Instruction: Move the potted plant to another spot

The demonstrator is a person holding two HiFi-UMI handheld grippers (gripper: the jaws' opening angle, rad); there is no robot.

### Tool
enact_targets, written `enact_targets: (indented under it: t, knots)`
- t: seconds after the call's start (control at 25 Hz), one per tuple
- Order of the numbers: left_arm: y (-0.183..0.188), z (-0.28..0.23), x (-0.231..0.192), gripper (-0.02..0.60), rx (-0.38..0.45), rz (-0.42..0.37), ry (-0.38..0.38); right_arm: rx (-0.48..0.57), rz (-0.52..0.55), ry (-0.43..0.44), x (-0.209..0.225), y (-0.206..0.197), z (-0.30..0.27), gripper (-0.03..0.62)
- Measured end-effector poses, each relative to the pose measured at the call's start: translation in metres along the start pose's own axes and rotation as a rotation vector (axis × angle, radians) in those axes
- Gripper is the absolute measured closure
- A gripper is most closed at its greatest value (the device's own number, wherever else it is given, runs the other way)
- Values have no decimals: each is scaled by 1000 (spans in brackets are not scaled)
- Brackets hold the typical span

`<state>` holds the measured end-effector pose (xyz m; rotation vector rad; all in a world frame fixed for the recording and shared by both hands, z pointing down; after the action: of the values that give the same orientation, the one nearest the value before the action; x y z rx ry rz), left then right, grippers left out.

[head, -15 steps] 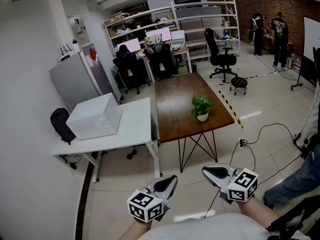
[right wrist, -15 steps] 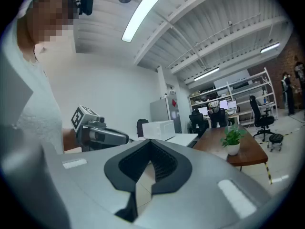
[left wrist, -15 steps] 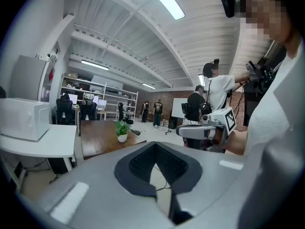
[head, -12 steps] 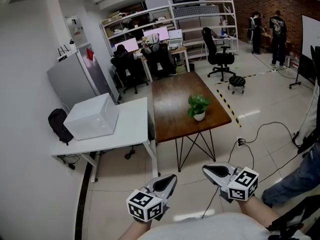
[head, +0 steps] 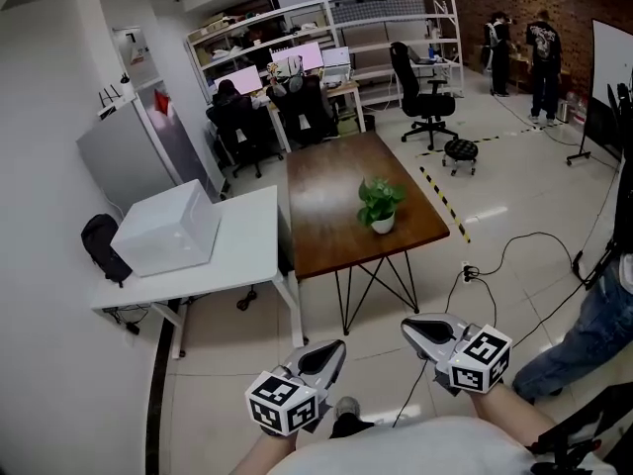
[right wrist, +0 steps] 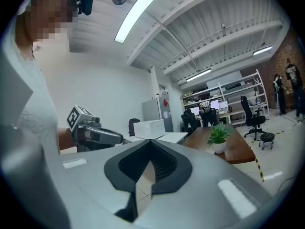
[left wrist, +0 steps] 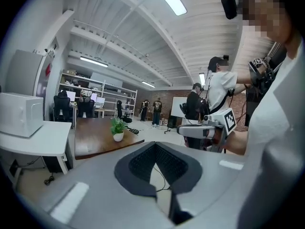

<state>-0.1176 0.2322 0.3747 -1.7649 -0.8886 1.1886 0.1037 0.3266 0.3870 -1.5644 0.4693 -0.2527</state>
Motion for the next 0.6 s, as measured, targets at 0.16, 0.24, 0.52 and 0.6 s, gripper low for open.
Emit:
enact_targets:
  t: [0.16,0.24,0.52,0.6]
  knots:
    - [9,-17,-22,588,-4,5,-8,-14,4,-3,18,-7,-16,589]
    - [14,-28,-36,588,-9,9,-13,-25,4,-9,30,-11,-26,589]
    - [46,-76,-112,588,-38,35,-47,-89,-20,-44,77,-32,-87,589]
    - [58,-91,-138,588,-51,42,-58,-101,-29,-61,94,-35,-109,589]
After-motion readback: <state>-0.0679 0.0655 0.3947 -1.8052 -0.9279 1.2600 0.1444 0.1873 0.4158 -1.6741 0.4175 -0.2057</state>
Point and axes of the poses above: the fingertips, and each gripper's own axes: z backward along the fingers, x to its right, y out of its top, the point moved 9 cm from there along z, backward along the fingers, and after that the axes turned 15 degrees about z, right-handed, at the moved point
